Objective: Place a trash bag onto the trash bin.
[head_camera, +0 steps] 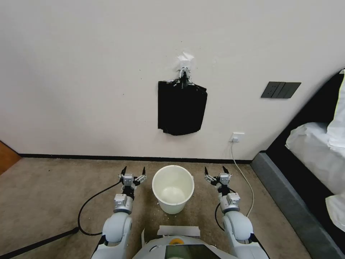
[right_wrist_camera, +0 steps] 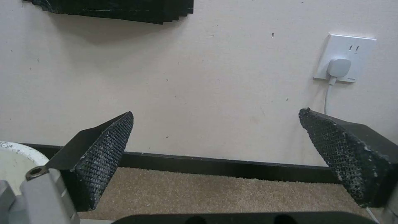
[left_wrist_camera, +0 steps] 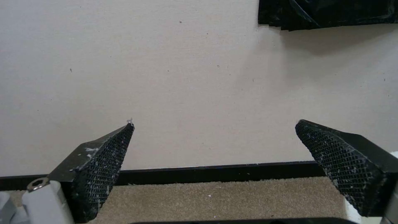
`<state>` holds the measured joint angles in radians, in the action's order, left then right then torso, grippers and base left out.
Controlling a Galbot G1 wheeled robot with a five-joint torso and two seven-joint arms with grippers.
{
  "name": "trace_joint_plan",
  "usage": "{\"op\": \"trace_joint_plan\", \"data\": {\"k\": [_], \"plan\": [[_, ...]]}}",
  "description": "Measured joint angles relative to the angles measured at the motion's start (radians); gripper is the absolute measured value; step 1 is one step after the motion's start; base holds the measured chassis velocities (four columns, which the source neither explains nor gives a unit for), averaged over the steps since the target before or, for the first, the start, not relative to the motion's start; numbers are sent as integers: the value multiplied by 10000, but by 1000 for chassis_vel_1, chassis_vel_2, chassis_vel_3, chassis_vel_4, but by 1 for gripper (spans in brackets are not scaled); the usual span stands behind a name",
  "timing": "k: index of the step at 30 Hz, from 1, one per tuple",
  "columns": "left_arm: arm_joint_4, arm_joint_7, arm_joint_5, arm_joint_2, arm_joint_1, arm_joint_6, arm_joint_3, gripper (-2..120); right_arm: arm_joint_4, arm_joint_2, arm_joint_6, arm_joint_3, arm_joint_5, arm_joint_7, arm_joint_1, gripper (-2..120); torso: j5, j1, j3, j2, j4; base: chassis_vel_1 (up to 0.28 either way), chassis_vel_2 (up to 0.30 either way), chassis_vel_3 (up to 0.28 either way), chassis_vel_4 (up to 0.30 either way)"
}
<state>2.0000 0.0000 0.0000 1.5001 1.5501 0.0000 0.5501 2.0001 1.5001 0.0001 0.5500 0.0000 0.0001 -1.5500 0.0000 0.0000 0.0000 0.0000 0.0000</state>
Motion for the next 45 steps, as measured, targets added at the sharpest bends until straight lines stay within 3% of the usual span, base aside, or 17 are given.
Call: {"op": "trace_joint_plan", "data": {"k": [45], "plan": [[0, 0, 0, 0, 0, 0, 0, 100, 0, 0, 0, 0, 0, 0, 0, 100, 0, 0, 0, 0, 0, 0, 0, 0, 0]]}}
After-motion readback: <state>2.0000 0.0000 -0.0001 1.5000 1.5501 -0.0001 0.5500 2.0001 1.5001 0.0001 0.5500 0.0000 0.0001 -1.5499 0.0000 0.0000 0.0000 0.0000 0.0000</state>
